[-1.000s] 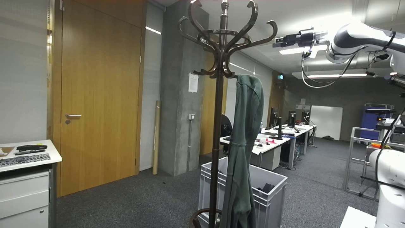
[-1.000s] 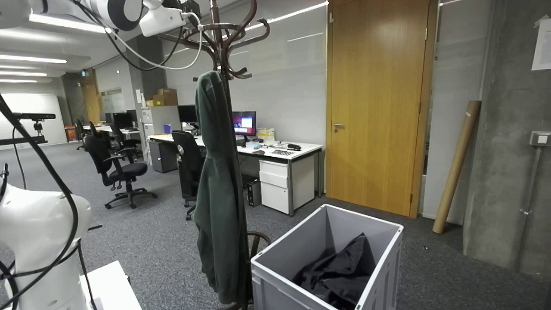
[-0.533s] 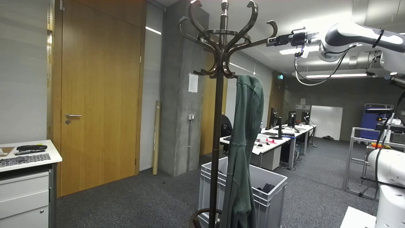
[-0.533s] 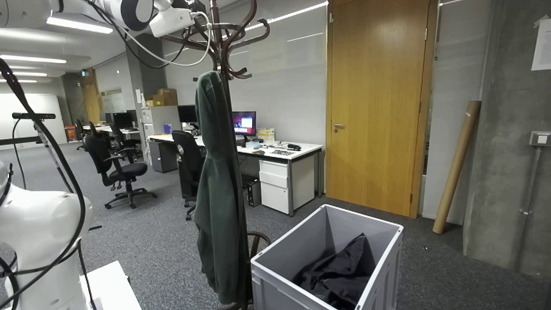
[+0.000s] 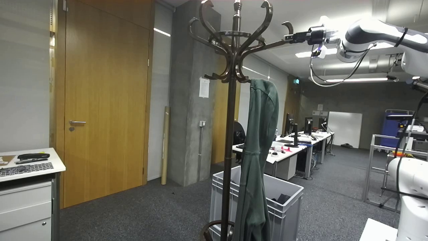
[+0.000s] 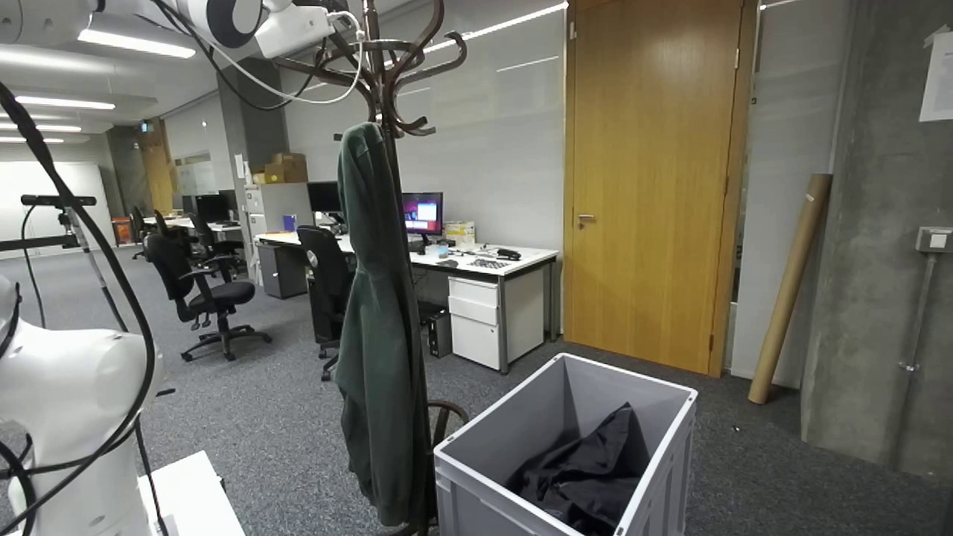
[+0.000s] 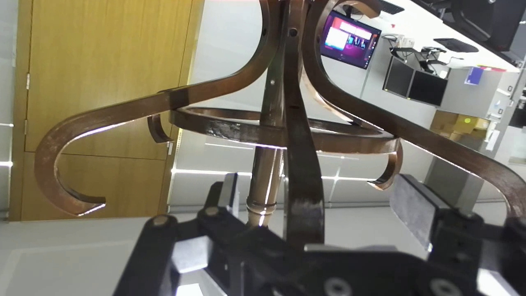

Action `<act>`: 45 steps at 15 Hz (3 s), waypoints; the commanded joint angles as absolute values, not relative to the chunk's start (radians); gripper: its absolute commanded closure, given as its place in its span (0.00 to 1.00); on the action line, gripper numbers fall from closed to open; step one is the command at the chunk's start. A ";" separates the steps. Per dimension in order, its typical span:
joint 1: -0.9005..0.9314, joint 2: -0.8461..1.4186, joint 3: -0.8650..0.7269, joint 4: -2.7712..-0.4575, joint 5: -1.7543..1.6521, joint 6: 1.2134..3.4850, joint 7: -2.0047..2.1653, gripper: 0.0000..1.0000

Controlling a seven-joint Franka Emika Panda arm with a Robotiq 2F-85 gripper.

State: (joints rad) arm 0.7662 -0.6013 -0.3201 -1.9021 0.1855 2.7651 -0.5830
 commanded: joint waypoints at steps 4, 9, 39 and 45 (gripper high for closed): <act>0.868 -0.594 -0.362 -1.856 0.269 2.739 -0.689 0.00; 0.873 -0.592 -0.337 -1.845 0.276 2.700 -0.659 0.00; 0.211 -0.512 0.296 -1.785 -0.152 2.652 -0.102 0.00; 0.130 -0.554 0.347 -1.783 -0.212 2.612 -0.014 0.00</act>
State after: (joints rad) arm 0.1906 -0.5361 0.3188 -1.8035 -0.1645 2.6409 -0.0756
